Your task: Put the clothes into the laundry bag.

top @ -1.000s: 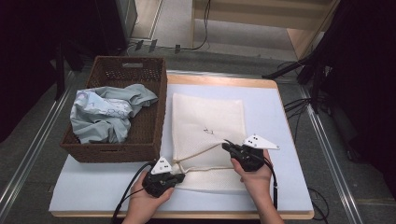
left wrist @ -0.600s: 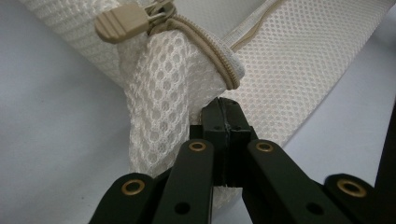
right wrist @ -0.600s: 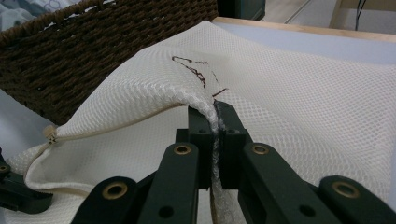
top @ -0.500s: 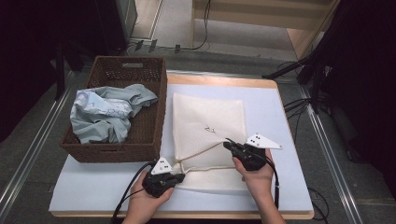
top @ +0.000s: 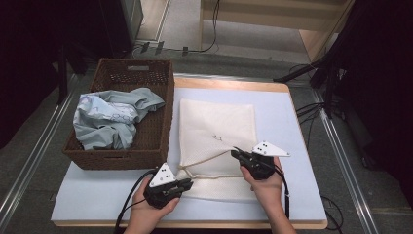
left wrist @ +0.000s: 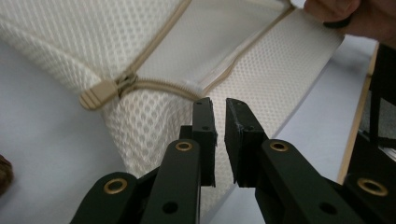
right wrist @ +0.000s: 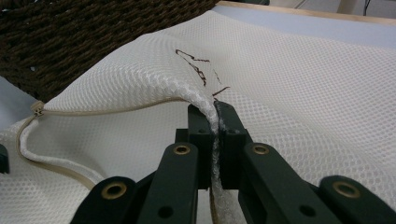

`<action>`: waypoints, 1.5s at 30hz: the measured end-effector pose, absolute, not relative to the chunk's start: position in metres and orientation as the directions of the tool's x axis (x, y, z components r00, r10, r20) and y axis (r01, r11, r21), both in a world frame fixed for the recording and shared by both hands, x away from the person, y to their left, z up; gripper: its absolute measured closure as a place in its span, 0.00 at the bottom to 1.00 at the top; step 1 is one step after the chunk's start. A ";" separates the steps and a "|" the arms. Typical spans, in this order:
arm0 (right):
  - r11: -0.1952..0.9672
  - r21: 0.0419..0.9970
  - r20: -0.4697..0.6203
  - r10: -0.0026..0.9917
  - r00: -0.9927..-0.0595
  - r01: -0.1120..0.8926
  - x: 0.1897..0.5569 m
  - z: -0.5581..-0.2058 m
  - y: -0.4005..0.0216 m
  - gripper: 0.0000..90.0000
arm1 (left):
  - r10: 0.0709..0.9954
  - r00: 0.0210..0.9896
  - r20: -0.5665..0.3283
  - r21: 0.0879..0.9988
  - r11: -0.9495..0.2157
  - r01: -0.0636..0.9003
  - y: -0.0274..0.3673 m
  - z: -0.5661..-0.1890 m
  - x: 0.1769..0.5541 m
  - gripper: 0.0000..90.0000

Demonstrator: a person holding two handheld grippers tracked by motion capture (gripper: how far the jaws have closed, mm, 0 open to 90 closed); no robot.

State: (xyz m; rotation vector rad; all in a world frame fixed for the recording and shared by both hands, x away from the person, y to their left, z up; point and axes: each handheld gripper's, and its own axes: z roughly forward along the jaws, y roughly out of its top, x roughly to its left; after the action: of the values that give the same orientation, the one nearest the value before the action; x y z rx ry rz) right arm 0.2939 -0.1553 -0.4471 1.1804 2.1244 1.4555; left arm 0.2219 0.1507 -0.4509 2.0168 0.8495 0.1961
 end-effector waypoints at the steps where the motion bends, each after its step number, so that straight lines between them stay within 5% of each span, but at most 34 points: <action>1: 0.148 0.880 0.187 0.766 -0.615 0.452 0.294 -0.448 -0.155 0.97 | 0.637 0.749 -0.183 0.802 -0.344 0.488 0.152 -0.449 0.221 0.91; 13: 0.184 0.877 0.155 0.765 -0.625 0.443 0.293 -0.450 -0.152 0.97 | 0.667 0.739 -0.098 0.838 -0.345 0.423 0.164 -0.422 0.215 0.92; 45: 0.197 0.866 0.158 0.763 -0.627 0.459 0.291 -0.454 -0.153 0.97 | 0.737 0.665 -0.116 0.885 -0.228 0.406 0.213 -0.380 0.230 0.85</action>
State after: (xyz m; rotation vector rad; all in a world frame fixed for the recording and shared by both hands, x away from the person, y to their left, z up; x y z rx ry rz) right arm 0.2912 -0.1525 -0.4538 1.1541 2.1708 1.4001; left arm 0.2303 0.2129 -0.3805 1.8541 0.9045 0.4038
